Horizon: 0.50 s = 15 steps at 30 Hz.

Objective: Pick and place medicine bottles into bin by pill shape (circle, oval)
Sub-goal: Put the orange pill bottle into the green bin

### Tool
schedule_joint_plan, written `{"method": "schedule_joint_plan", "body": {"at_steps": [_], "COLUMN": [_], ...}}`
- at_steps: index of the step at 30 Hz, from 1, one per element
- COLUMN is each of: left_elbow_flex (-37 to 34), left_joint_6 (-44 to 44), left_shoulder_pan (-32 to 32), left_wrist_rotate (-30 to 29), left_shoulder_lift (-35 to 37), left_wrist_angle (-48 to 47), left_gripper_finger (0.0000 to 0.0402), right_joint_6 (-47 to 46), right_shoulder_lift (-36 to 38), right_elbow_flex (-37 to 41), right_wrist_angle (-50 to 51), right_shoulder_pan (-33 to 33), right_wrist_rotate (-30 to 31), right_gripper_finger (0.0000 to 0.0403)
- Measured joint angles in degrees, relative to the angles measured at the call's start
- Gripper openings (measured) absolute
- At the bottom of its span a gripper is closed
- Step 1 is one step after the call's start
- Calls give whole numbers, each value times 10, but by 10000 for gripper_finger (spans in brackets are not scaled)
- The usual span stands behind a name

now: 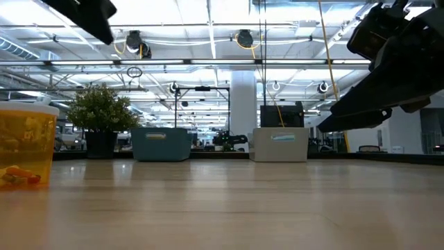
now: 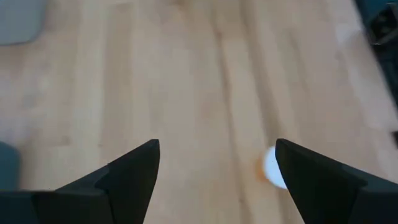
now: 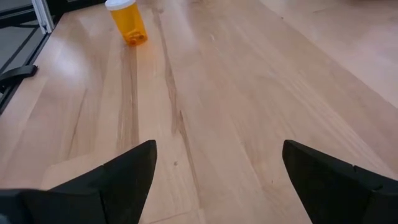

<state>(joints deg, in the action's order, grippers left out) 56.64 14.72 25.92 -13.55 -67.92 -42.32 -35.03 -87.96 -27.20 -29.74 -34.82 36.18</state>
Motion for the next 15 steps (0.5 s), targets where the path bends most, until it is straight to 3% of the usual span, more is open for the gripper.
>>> {"method": "schedule_joint_plan", "body": {"at_steps": [6, 11, 15], "left_elbow_flex": [24, 99, 159], "left_joint_6": [63, 74, 68], "left_shoulder_pan": [55, 78, 83], "left_wrist_rotate": [-7, -32, -18], "left_shoulder_lift": [-2, -46, -100], "left_wrist_angle": [-44, -138, -182], "left_gripper_finger": [323, 323, 323], "right_joint_6": [1, 3, 4], "right_shoulder_lift": [0, 0, 0], "right_elbow_flex": [0, 0, 0], "right_wrist_angle": [0, 0, 0], "right_shoulder_pan": [7, 7, 7], "right_wrist_rotate": [0, 0, 0], "right_gripper_finger": [341, 341, 341]}}
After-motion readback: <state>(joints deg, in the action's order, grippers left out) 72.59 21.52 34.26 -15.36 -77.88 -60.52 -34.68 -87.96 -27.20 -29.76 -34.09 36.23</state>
